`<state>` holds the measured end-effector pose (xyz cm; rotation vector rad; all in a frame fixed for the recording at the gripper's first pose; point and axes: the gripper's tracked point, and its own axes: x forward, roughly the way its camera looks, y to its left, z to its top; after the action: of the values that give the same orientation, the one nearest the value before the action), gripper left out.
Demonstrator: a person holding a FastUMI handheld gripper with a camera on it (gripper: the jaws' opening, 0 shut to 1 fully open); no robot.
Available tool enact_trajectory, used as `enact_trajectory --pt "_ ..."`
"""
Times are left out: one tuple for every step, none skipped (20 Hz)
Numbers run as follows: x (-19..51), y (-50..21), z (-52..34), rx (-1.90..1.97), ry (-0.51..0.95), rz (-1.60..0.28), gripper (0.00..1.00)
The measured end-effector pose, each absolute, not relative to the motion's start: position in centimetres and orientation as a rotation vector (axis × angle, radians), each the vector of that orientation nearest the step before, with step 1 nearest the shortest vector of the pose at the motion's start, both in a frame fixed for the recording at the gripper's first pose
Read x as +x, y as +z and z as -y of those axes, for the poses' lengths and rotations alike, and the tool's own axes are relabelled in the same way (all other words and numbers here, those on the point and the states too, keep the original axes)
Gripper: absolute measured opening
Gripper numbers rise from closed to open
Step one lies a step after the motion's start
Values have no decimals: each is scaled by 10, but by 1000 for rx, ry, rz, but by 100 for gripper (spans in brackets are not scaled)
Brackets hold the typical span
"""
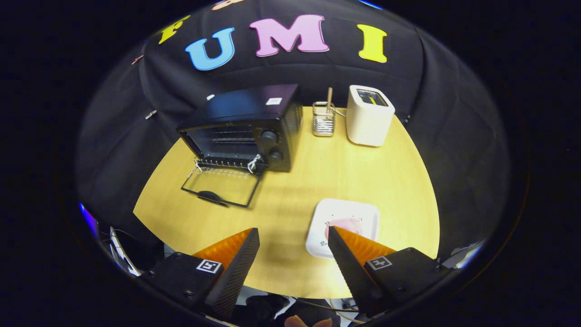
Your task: Open the toaster oven, put the food inside, and close the toaster oven door.
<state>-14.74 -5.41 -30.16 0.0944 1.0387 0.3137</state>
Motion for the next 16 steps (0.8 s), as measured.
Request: enact_trajectory --pt "-149 -312 72 101 296 -1076 99" --pt "-150 -325 89 107 280 -1116 99" --pt "-150 -339 106 109 263 -1154 100" --pt "-149 -353 121 117 248 -1192 100" --pt "-148 -367 131 134 237 -1229 100" --pt "-144 -379 137 163 233 -1263 100" --pt "-140 -389 143 198 226 -1295 100" --pt "-135 -401 147 236 217 -1325 98" --pt "-132 -411 152 271 206 -1356 90" --pt "-129 -422 156 296 196 -1385 88" --pt "-127 -432 164 299 180 -1406 88" --pt "-123 -440 167 309 175 -1419 88" --pt "-122 -451 170 310 159 -1436 75" --pt "-123 -462 169 310 156 -1461 62" --pt "-126 -465 169 305 160 -1485 56" --pt "-128 -470 170 288 164 -1508 56"
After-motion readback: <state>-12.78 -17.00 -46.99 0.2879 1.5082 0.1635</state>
